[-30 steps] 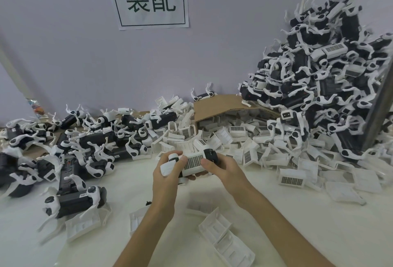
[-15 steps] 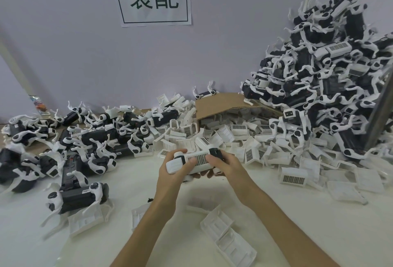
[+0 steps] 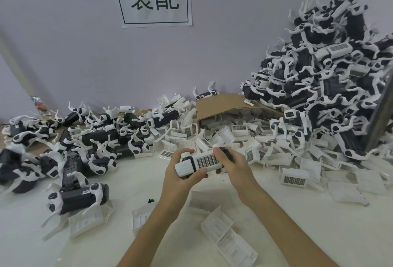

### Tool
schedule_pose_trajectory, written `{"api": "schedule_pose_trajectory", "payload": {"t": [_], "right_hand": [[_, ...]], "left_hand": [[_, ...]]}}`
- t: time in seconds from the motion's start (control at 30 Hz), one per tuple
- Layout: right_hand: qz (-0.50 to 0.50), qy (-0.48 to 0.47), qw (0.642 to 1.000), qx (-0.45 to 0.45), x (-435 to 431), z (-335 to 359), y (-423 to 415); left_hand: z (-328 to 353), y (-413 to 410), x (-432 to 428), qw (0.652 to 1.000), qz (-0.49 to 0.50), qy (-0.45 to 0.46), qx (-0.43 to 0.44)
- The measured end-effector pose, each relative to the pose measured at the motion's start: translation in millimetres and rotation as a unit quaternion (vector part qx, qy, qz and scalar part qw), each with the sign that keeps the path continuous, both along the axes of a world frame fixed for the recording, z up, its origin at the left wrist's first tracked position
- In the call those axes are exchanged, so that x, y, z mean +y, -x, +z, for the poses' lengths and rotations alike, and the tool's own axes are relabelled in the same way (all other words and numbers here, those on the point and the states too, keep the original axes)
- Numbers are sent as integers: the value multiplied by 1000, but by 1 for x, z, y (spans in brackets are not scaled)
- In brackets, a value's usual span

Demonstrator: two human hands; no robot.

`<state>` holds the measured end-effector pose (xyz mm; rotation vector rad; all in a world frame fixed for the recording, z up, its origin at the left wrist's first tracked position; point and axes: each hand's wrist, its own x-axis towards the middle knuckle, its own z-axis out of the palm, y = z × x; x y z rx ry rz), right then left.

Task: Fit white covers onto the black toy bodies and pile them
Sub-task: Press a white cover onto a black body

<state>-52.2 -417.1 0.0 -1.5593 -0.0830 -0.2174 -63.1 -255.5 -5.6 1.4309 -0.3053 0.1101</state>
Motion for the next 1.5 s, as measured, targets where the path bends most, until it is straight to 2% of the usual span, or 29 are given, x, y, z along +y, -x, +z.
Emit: {"api": "schedule_pose_trajectory", "payload": {"t": [0.17, 0.33, 0.47, 0.57, 0.8, 0.9, 1.03, 1.13, 1.33, 1.5], "right_hand": [[-30, 15, 999, -28, -1, 0, 1], [-1, 43, 999, 10, -3, 0, 3], [17, 55, 998, -34, -1, 0, 6], [-10, 80, 994, -76, -1, 3, 8], [-56, 121, 982, -130, -3, -2, 9], [-64, 114, 982, -134, -4, 0, 10], [-9, 137, 985, -107, -6, 3, 10], [33, 130, 986, -99, -2, 3, 10], [15, 84, 990, -111, -5, 5, 8], [29, 59, 990, -126, -6, 7, 8]], "left_hand": [[-1, 1, -3, 1000, -9, -8, -7], [1, 2, -6, 1000, 11, -11, -4], [2, -1, -3, 999, 32, 32, 29], [3, -2, -1, 995, 36, 58, 69], [3, -3, -1, 988, 26, 55, 145], [5, -4, 3, 983, 23, 77, 167], [7, -5, 7, 974, -12, 100, 203], [6, -5, 6, 972, -28, 98, 210], [7, -1, 5, 974, -81, 123, 172], [7, 0, 2, 978, -72, 102, 167]]}}
